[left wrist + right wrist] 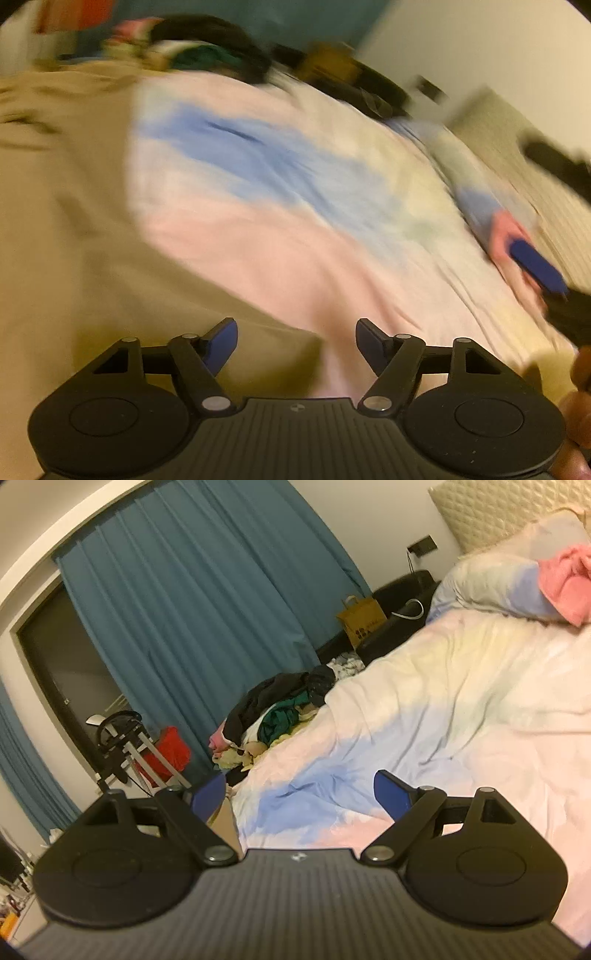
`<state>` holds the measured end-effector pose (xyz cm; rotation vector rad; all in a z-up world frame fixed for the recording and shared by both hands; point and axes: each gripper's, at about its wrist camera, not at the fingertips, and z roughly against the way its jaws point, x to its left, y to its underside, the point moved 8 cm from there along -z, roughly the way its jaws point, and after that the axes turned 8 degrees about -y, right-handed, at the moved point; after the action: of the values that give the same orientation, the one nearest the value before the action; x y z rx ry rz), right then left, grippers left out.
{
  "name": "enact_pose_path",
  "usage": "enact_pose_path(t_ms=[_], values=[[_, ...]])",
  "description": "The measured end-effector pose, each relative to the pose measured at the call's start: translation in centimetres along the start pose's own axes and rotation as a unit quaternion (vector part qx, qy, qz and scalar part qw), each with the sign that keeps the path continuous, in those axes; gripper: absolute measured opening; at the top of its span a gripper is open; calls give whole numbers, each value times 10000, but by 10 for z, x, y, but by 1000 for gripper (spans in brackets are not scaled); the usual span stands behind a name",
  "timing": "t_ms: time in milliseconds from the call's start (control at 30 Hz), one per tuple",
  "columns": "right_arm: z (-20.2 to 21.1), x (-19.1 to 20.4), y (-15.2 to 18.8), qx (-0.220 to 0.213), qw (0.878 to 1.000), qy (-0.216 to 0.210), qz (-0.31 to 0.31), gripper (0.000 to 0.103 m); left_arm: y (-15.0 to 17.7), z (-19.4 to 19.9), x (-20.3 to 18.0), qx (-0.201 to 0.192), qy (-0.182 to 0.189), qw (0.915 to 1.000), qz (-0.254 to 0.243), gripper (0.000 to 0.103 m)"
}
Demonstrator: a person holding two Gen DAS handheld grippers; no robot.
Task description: Fold clothes
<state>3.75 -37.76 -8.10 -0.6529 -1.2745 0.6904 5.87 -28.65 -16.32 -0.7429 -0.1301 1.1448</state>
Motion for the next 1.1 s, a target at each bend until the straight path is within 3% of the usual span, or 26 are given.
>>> enact_pose_path(t_ms=[67,133,167,200,300,433,600,767,900,1000,1067,1100], values=[[-4,-1,4,66,10000,16,-3,89,5,-13,-10,46,-79,9995,-292,54],[-5,-1,7,117,9999,38,38,89,11,-25,-9,85,-179,9986,-484,26],[-7,-1,8,141,9999,38,45,89,12,-25,-4,87,-216,9986,-477,7],[-8,-1,9,167,9998,37,40,89,13,-24,1,81,-235,9987,-444,6],[-9,-1,10,214,9998,1,23,89,5,3,15,-212,-124,9993,-269,4],[-9,5,13,259,9996,-82,120,89,3,71,41,-674,-74,9977,73,4],[-14,24,26,554,9972,-246,441,89,30,136,89,-815,-139,9929,860,4],[-18,48,44,873,9911,-334,950,88,73,142,142,-335,-365,9812,1868,3],[-20,64,59,1091,9835,-306,1408,88,95,127,172,107,-772,9732,2165,0],[-23,72,68,1219,9779,-290,1674,88,99,125,173,214,-701,9744,2128,0],[-25,75,73,1300,9746,-281,1801,88,96,128,170,135,-608,9767,2055,9],[-26,76,74,1326,9736,-272,1838,88,94,132,168,74,-577,9776,2023,23]])
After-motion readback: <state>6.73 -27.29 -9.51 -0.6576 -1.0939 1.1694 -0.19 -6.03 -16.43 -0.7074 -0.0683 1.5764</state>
